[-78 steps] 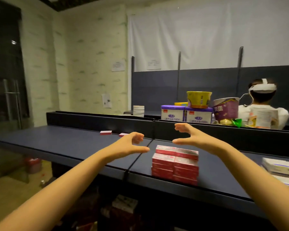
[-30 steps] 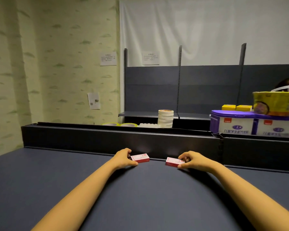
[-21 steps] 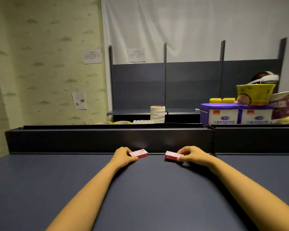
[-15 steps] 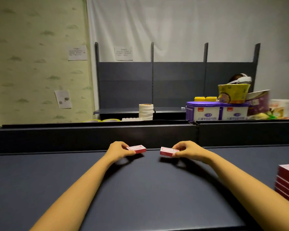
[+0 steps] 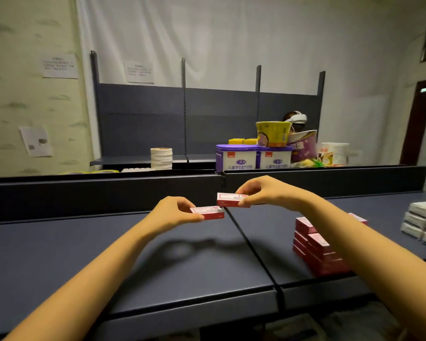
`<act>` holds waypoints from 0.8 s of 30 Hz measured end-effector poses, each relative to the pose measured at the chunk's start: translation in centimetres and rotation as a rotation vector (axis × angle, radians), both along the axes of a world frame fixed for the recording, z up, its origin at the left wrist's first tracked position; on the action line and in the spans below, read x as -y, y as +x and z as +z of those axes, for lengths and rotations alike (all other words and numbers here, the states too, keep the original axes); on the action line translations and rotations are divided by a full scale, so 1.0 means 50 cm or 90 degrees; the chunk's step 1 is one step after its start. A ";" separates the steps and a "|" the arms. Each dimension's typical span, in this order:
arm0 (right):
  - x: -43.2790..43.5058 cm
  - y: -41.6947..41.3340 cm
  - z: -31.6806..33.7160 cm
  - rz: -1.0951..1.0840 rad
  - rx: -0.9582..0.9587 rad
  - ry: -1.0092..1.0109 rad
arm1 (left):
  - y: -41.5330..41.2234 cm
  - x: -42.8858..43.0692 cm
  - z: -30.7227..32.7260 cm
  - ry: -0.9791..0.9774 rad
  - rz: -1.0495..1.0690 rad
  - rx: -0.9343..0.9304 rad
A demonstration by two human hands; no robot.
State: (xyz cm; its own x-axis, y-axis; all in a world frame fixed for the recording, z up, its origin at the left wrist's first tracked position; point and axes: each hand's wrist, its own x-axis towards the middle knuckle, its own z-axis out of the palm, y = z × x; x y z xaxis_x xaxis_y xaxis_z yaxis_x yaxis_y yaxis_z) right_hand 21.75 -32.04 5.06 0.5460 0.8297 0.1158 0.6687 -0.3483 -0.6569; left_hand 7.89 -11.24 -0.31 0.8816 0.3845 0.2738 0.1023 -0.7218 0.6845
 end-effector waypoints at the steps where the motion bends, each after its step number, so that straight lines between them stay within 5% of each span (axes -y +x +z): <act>1: 0.018 0.007 0.003 0.005 0.010 -0.002 | 0.004 0.025 0.002 -0.003 -0.001 0.002; 12: 0.267 0.090 0.004 0.095 0.126 0.064 | -0.003 0.314 0.036 -0.043 0.037 0.048; 24: 0.436 0.162 -0.029 0.119 0.067 0.054 | 0.056 0.468 0.019 -0.079 0.012 -0.001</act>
